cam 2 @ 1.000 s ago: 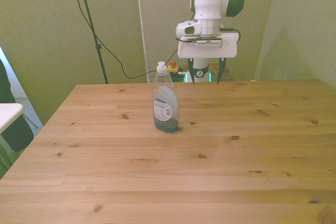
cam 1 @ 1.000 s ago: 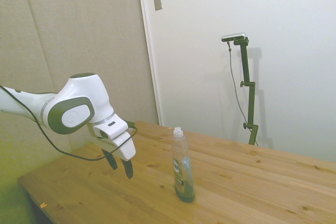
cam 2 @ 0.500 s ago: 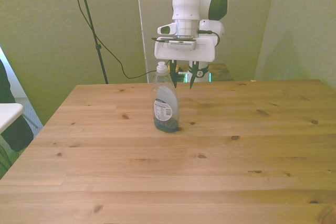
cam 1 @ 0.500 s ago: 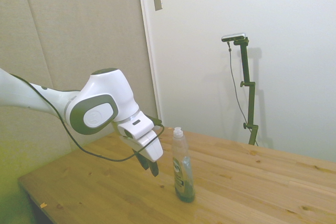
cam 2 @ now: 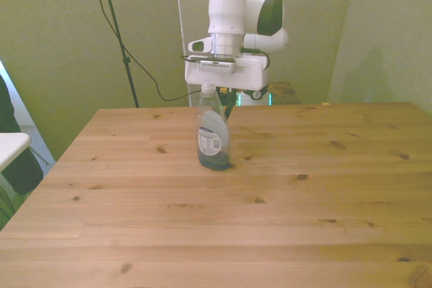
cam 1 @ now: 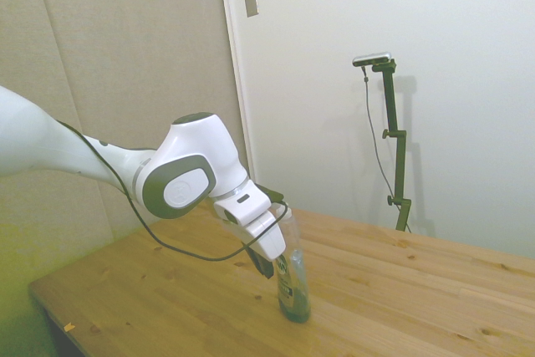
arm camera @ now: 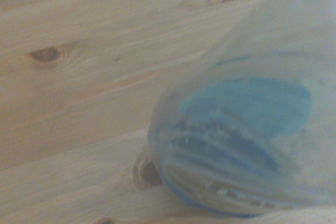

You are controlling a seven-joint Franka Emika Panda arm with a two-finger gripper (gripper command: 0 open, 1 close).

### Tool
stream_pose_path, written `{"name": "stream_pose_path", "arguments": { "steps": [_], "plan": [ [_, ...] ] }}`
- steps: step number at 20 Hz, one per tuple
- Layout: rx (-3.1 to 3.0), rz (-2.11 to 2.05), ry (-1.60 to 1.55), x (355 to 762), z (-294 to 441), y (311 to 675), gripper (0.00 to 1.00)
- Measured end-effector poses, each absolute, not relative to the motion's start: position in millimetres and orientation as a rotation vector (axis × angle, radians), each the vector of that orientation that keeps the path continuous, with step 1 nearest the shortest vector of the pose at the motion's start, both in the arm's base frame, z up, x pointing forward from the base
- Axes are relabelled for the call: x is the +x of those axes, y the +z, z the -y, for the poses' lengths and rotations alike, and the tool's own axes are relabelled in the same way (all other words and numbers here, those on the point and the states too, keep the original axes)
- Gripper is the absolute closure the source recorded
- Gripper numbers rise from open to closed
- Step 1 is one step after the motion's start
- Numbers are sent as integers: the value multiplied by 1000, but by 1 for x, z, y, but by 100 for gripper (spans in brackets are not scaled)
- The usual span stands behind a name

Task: Knock down the dish soap

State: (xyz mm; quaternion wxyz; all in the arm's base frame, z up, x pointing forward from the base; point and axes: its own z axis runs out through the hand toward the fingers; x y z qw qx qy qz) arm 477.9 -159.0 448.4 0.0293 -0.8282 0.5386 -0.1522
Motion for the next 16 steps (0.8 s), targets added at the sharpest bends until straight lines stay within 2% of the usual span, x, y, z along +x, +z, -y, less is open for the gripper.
{"name": "stream_pose_path", "arguments": {
  "steps": [5,16],
  "plan": [
    [-2489,-1746,-511,513,186,457,100],
    [-2301,-1899,-623,613,223,450,100]
  ]
}}
